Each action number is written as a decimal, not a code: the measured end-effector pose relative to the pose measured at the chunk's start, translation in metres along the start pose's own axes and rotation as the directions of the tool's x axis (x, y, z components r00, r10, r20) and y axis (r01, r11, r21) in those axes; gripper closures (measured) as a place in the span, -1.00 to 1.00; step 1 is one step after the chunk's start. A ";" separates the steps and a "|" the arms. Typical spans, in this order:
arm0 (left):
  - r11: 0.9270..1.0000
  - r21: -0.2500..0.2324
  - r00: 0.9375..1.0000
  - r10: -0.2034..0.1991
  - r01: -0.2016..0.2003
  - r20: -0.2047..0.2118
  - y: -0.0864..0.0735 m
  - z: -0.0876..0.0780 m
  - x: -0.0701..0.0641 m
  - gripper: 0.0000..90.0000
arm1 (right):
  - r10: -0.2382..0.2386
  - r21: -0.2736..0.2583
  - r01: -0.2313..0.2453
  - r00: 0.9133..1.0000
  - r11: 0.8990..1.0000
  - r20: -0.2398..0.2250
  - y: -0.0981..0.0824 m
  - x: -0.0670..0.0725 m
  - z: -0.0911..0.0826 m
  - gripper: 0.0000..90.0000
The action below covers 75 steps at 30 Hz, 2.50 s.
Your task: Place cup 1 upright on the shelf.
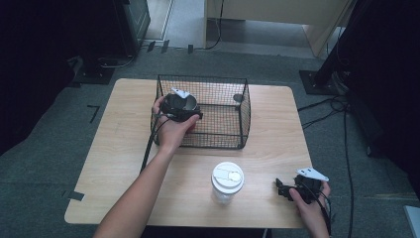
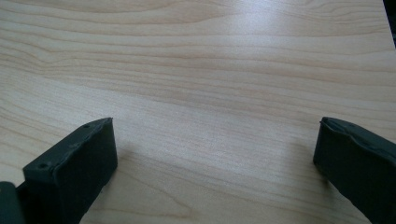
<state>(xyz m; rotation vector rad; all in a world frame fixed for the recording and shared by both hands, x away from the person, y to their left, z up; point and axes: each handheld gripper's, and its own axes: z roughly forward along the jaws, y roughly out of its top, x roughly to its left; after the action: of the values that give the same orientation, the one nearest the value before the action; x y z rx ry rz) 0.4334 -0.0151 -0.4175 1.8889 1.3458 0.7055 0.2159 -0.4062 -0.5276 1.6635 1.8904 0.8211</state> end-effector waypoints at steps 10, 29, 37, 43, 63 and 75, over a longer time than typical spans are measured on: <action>0.998 -0.058 1.000 0.009 -0.008 0.005 -0.003 -0.011 -0.002 -1.00 | 0.000 0.000 0.000 1.000 1.000 0.000 0.000 0.000 0.000 -1.00; 0.946 -0.322 0.998 0.043 -0.026 0.044 -0.008 -0.073 0.004 -1.00 | 0.001 0.001 -0.001 1.000 1.000 0.000 0.000 0.000 0.000 -1.00; 0.914 -0.405 0.998 0.058 -0.038 0.038 -0.022 -0.099 0.010 -1.00 | 0.001 0.000 -0.001 1.000 1.000 0.001 0.000 0.000 0.000 -1.00; 0.906 -0.423 0.997 0.054 -0.029 0.049 -0.037 -0.114 0.018 -1.00 | 0.000 0.000 0.000 1.000 1.000 0.001 0.000 0.000 0.000 -1.00; 0.905 -0.422 0.999 0.050 -0.046 -0.002 -0.095 -0.139 0.044 -1.00 | 0.001 0.001 -0.001 1.000 1.000 0.001 0.000 0.000 0.000 -1.00; 0.935 -0.353 0.999 0.036 -0.032 0.007 -0.136 -0.141 0.068 -1.00 | 0.000 0.000 0.000 1.000 1.000 0.002 0.000 0.000 0.000 -1.00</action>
<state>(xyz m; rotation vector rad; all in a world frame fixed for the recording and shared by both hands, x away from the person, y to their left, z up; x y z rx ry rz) 0.2697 0.1107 -0.4375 1.6269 1.0941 0.8866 0.2159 -0.4062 -0.5277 1.6638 1.8894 0.8190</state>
